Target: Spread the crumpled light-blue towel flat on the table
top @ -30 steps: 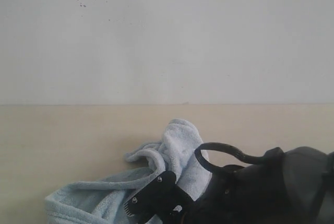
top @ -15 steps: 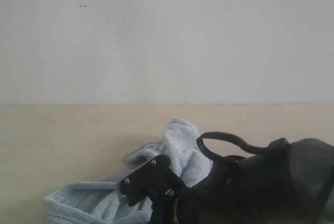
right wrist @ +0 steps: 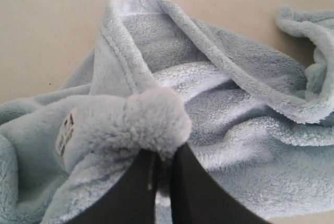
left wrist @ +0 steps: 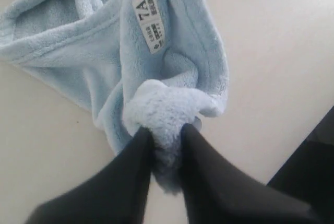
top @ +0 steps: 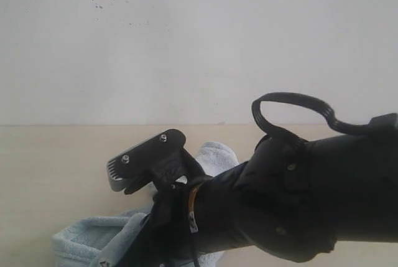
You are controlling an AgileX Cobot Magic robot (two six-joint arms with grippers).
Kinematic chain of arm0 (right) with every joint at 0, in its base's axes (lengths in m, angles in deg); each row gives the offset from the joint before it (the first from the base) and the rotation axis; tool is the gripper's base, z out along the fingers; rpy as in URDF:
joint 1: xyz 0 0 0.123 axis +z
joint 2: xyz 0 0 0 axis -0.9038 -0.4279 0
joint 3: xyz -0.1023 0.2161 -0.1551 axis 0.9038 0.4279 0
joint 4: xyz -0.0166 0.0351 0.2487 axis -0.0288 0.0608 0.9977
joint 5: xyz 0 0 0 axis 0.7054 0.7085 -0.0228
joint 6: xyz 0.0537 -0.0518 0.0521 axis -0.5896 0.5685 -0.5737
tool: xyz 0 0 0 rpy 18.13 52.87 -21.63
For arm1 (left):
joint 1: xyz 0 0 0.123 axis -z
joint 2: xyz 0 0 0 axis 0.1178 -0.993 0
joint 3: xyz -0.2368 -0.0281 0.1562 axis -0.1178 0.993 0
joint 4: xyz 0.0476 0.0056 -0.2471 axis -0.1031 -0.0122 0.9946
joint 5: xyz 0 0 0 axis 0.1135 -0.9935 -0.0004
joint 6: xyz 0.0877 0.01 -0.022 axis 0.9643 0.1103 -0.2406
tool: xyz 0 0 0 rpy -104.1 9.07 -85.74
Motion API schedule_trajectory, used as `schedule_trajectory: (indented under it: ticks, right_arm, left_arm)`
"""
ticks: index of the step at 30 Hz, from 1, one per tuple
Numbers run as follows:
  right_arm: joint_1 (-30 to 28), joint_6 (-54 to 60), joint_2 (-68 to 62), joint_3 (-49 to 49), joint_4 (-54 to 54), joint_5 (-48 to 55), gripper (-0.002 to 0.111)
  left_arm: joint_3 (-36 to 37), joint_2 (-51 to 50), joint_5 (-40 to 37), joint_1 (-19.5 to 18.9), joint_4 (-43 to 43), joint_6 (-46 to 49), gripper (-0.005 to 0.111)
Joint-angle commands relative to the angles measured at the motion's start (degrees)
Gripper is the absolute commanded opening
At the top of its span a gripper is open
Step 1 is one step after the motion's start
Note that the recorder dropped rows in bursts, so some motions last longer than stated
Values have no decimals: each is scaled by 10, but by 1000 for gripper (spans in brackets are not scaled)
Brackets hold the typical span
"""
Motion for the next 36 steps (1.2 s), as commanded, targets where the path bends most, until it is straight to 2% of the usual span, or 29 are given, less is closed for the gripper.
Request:
schedule_trajectory:
  ticks: [1,2,4,17,24,31,36]
  right_arm:
    - [9,13,6,-2,2,3,0]
    - [9,13,6,-2,2,3,0]
    - [9,13,7,-2,2,3,0]
    - [9,29,28,-2,7,-34,0]
    - [25,45,49,-2,37,-71,0]
    - [71,51,67,-2,37,-89,0]
    - [89,51,69,-3,37,-89,0]
  left_arm:
    - [3,2,48,3,37,-3,49]
    - [3,2,61,3,49,-3,57]
    - [3,2,78,3,63,-3,62]
    - [2,-9,212,3,65,18,62]
    - [2,-73,219,3,72,28,62]
    - [2,-107,234,3,177,130,62]
    - [2,-108,235,3,188,150,61]
